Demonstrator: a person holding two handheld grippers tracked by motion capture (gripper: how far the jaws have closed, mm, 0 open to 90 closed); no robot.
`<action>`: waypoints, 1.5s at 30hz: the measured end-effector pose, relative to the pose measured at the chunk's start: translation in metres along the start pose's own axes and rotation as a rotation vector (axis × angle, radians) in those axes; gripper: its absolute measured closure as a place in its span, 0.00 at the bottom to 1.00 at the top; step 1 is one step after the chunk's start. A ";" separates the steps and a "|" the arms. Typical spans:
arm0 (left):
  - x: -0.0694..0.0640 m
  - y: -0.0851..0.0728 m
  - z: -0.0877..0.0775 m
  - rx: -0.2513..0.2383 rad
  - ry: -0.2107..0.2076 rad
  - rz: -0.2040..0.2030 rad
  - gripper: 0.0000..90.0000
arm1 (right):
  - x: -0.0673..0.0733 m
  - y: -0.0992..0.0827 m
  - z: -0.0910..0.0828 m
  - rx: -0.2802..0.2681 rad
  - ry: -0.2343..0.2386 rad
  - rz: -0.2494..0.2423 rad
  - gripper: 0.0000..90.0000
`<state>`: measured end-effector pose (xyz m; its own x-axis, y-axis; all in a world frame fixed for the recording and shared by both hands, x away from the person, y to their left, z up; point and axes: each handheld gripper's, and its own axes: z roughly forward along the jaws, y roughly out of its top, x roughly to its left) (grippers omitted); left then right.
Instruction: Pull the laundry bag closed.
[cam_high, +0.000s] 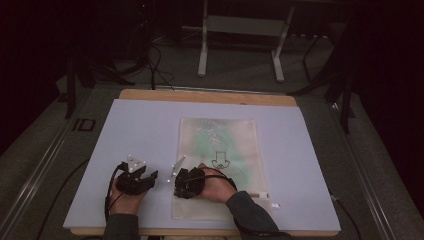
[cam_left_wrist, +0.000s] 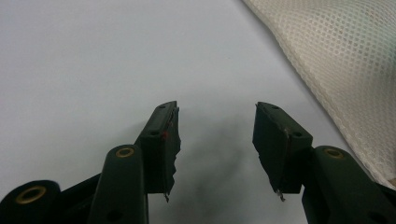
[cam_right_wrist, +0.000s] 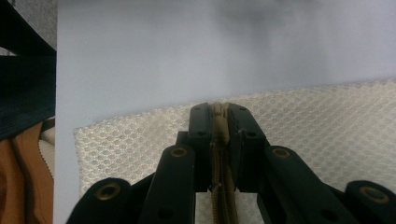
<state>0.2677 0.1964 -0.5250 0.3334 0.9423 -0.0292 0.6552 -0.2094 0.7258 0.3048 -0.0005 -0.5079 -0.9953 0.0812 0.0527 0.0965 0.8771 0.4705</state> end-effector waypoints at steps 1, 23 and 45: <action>0.000 0.000 0.000 0.000 0.000 0.000 0.56 | 0.000 0.000 0.000 0.000 0.000 0.000 0.90; -0.027 0.002 0.002 0.015 -0.174 0.082 0.93 | 0.008 -0.012 0.002 -0.049 -0.054 -0.014 0.91; -0.056 0.007 0.017 0.064 -0.277 0.154 0.99 | 0.008 -0.016 0.002 -0.077 -0.049 0.002 0.91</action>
<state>0.2653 0.1378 -0.5302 0.5978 0.7935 -0.1144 0.6210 -0.3681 0.6920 0.2956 -0.0132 -0.5167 -0.9941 0.1079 0.0118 0.0973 0.8380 0.5370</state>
